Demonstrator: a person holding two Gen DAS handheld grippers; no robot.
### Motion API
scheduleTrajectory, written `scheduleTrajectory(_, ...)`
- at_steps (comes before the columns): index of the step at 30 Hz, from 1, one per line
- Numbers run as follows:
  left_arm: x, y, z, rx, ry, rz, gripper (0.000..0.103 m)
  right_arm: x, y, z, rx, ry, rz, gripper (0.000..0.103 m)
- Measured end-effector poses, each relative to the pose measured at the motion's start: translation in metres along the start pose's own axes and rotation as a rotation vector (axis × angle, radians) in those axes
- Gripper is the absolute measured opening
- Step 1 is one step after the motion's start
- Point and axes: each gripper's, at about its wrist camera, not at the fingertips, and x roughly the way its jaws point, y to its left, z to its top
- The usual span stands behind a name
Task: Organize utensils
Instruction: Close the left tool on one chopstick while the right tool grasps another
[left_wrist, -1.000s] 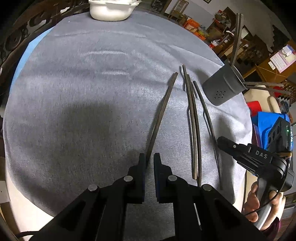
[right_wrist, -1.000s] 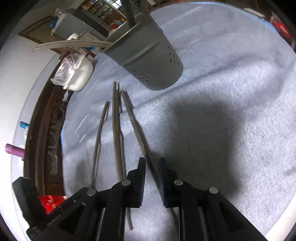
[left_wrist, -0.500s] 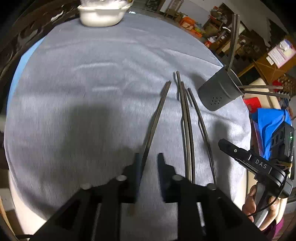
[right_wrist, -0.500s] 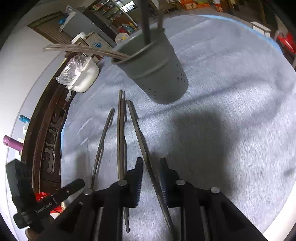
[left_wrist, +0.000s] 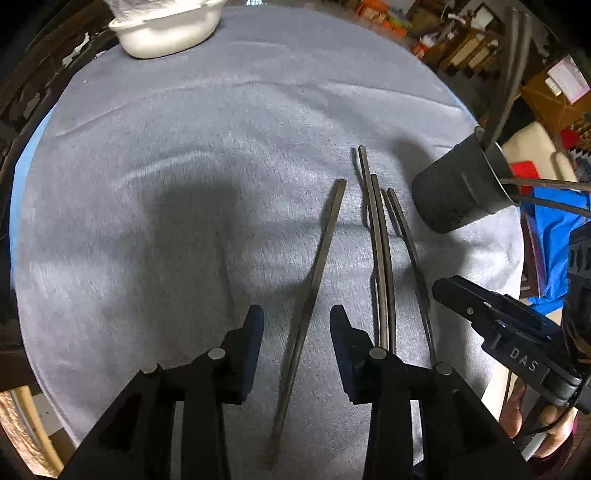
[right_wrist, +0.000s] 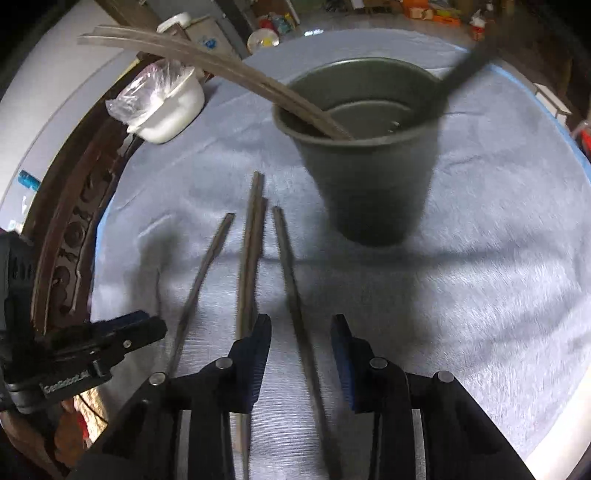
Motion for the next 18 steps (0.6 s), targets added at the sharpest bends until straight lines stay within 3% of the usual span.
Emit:
scheduleTrajectory(7,0.014,-0.009,0.024,0.029,0.103,-0.002,0.037,0.015,0.013,0.016,-0.045,0.076,-0.058,0.033)
scheduleTrajectory(18,0.043,-0.014,0.039,0.018,0.155,0.021,0.037,0.040,0.018,0.026,-0.056,0.091,-0.118,0.027)
